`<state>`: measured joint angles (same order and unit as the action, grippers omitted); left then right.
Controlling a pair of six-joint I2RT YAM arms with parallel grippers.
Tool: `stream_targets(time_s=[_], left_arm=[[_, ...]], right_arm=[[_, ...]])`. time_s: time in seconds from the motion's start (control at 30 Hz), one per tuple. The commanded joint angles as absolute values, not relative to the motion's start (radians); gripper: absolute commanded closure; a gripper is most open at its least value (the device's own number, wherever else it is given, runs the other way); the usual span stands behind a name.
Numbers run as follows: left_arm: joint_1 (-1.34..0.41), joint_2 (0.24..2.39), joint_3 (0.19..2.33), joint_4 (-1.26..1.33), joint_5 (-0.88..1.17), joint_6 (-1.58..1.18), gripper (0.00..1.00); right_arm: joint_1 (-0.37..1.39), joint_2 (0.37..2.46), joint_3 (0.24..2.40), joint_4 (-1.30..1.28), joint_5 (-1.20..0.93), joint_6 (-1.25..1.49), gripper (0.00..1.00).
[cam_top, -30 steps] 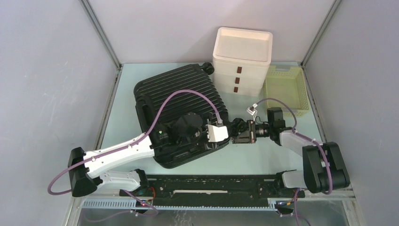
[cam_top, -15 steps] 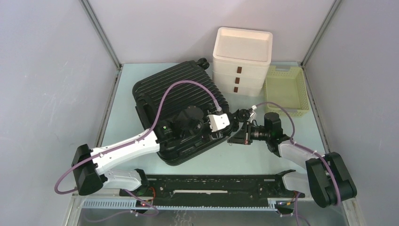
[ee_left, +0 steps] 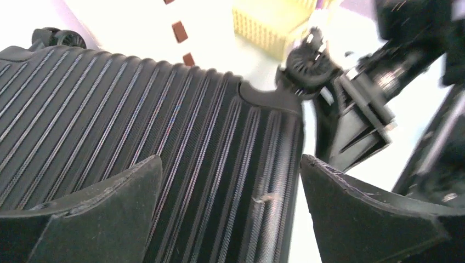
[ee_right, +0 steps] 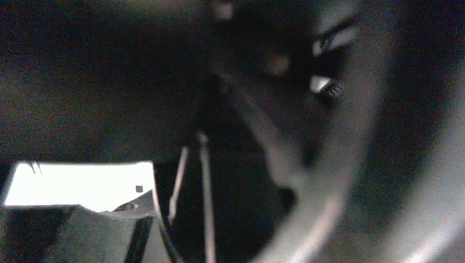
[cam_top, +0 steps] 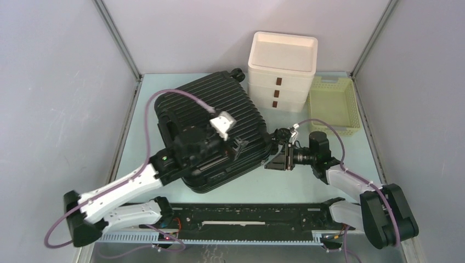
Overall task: Open, take out, and arrange the luggage
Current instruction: Unzip the zipper of the luggage, then move the luggage to the center of the board.
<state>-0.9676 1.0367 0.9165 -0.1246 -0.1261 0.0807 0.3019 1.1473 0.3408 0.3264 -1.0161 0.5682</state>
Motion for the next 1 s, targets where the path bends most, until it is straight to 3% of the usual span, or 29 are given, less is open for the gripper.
stream_targets(time_s=[0.0, 0.17, 0.33, 0.47, 0.5, 0.53, 0.57, 0.77, 0.97], left_arm=[[-0.965, 0.871, 0.818, 0.03, -0.13, -0.187, 0.0], [-0.965, 0.725, 0.72, 0.026, -0.069, -0.34, 0.0], [-0.965, 0.583, 0.601, 0.06, -0.014, -0.525, 0.05], [-1.008, 0.537, 0.559, 0.073, 0.028, -0.669, 0.1], [-1.041, 0.534, 0.556, 0.061, -0.013, -0.682, 0.11], [-1.083, 0.534, 0.554, 0.051, -0.065, -0.687, 0.11], [-1.126, 0.54, 0.55, 0.041, -0.118, -0.688, 0.12], [-1.422, 0.686, 0.54, 0.026, -0.548, -0.7, 0.13], [-1.481, 0.884, 0.551, 0.152, -0.672, -0.762, 0.14]], right_arm=[[0.292, 1.14, 0.382, 0.332, -1.1, 0.458, 0.44], [0.19, 1.125, 0.415, 0.273, -1.133, 0.401, 0.36], [0.019, 1.112, 0.463, 0.177, -1.3, 0.271, 0.34], [-0.052, 1.103, 0.577, -0.176, -1.399, -0.087, 0.27], [-0.066, 1.096, 0.634, -0.344, -1.408, -0.202, 0.21], [-0.073, 1.089, 0.674, -0.42, -1.409, -0.32, 0.06], [-0.092, 1.079, 0.708, -0.543, -1.409, -0.407, 0.01], [-0.21, 0.957, 0.77, -0.634, -1.399, -0.494, 0.0], [-0.23, 0.874, 0.77, -0.688, -1.383, -0.582, 0.0]])
